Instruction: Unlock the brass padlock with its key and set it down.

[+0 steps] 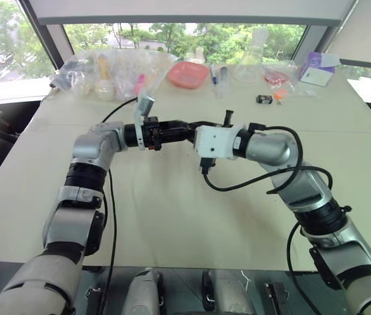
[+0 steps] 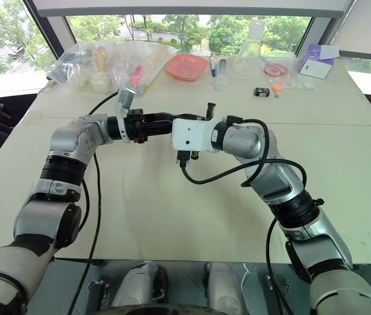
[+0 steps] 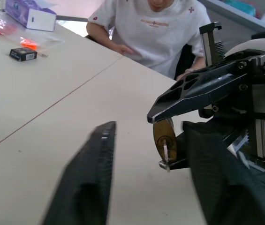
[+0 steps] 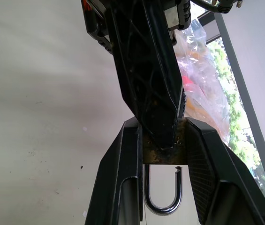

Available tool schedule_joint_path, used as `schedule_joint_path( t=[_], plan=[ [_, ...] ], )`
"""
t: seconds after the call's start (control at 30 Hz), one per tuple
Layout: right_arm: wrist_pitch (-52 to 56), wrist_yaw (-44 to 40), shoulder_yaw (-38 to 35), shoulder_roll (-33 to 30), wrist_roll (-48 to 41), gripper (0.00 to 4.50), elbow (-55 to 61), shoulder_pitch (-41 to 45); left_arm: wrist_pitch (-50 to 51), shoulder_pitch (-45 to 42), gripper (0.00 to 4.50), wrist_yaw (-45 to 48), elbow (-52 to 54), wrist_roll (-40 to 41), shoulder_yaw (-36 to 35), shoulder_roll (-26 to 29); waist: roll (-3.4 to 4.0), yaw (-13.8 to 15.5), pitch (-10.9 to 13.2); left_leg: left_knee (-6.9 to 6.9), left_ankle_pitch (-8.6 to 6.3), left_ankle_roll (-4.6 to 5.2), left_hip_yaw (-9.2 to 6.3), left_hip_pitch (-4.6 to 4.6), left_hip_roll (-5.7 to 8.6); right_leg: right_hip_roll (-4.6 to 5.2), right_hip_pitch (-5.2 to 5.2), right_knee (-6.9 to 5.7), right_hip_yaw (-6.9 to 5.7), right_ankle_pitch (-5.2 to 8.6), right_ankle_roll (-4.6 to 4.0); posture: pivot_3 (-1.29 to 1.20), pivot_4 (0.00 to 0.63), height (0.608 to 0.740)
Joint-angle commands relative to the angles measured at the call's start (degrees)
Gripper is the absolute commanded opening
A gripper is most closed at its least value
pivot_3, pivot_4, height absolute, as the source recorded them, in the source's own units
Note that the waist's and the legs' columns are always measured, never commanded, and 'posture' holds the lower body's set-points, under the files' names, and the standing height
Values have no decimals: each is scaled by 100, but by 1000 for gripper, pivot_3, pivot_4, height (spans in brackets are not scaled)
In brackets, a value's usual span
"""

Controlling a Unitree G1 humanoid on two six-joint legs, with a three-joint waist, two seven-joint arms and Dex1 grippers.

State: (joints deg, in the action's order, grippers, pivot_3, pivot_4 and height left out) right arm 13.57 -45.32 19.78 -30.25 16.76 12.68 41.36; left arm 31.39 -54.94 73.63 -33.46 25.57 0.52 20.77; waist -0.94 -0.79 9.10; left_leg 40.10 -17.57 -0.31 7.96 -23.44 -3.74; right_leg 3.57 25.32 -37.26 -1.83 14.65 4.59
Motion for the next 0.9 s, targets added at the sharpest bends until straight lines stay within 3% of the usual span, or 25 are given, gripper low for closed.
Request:
schedule_joint_path(
  t=[0.03, 0.07, 0.27, 0.4, 0.5, 0.67, 0.9],
  plan=[
    [-34, 51, -87, 51, 40, 685, 307, 127, -37, -162, 543, 132, 63, 26, -9, -2, 0, 0, 0, 0, 0, 0, 0, 0, 0, 0, 0, 0, 0, 0, 0, 0, 150, 733],
    [-31, 54, -86, 51, 48, 685, 315, 123, -22, -154, 22, 153, 74, 18, -6, 3, 0, 0, 0, 0, 0, 0, 0, 0, 0, 0, 0, 0, 0, 0, 0, 0, 150, 733],
    [-52, 53, -85, 65, 90, 685, 283, 138, 59, -106, 22, 243, 149, 62, -34, 24, 0, 0, 0, 0, 0, 0, -1, 0, 0, 0, 0, 0, 0, 0, 0, 0, 150, 733],
    [108, -72, -300, -272, 108, 2593, 408, -172, 129, -98, 0, 165, 154, 158, -181, 60, 0, 10, 0, 0, 0, 0, -1, 0, 0, 0, 0, 0, 0, 0, 0, 0, 150, 733],
    [1016, -68, -884, -153, -419, 4106, 891, -515, 179, -34, 0, 189, 251, 206, -201, 112, -1, 19, 0, 1, 0, 0, -3, -1, 1, 2, -4, 3, -1, 0, 0, 0, 150, 733],
    [2249, 326, -1722, 449, -1206, 4106, 1534, -577, 298, 85, 0, 299, 466, 215, -113, 161, 0, -12, 0, -1, 1, -2, -11, 0, -3, -3, 2, -3, 0, 0, 0, 0, 150, 733],
    [2595, 738, -1615, 475, -1283, 4106, 1642, -633, 370, 82, 0, 337, 610, 254, -119, 178, 0, 14, 0, 0, 2, -4, -9, -1, 1, -1, 0, -3, -1, 0, 0, 0, 150, 733]
  ],
)
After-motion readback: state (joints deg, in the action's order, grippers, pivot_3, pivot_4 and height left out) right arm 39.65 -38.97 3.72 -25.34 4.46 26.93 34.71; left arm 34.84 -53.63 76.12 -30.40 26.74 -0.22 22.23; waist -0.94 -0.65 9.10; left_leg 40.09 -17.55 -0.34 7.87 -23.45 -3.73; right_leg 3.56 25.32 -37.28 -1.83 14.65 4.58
